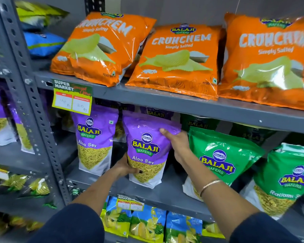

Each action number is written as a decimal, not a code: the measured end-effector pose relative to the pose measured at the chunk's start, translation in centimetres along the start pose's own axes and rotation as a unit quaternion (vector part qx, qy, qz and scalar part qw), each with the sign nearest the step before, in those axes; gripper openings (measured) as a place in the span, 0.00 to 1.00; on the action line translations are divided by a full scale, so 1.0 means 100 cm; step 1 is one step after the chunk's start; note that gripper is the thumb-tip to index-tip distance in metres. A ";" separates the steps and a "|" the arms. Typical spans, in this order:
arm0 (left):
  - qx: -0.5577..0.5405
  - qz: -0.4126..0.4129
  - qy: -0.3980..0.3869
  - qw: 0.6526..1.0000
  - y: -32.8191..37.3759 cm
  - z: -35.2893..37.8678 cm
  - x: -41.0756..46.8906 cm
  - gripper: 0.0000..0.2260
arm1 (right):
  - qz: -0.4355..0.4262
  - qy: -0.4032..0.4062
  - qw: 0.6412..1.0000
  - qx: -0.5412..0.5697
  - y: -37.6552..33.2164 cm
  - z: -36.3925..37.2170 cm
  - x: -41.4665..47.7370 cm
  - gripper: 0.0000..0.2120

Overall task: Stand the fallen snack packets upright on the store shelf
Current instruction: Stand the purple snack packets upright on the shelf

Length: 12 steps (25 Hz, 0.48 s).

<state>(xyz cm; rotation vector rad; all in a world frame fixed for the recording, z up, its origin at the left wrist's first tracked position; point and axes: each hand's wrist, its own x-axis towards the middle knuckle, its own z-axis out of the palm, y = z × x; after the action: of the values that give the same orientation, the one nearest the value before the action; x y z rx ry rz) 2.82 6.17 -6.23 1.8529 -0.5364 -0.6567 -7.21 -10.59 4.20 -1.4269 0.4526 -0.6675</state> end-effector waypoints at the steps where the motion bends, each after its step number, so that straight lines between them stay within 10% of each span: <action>1: 0.011 0.001 0.000 1.000 0.000 0.000 0.000 0.53 | 0.006 -0.014 1.000 0.012 0.006 -0.004 -0.004 0.10; 6: 0.059 0.007 0.017 0.998 -0.001 0.004 -0.001 0.47 | 0.096 -0.202 0.970 -0.096 0.078 -0.025 -0.031 0.32; 12: 0.042 -0.028 0.039 0.998 -0.007 0.002 -0.005 0.49 | 0.121 -0.129 0.981 -0.085 0.113 -0.011 -0.043 0.36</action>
<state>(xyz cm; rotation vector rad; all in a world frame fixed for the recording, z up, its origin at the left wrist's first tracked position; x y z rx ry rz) 2.36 6.65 -6.81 1.9704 -0.4675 -0.6039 -9.42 -8.40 -7.56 -1.5637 0.4771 -0.2468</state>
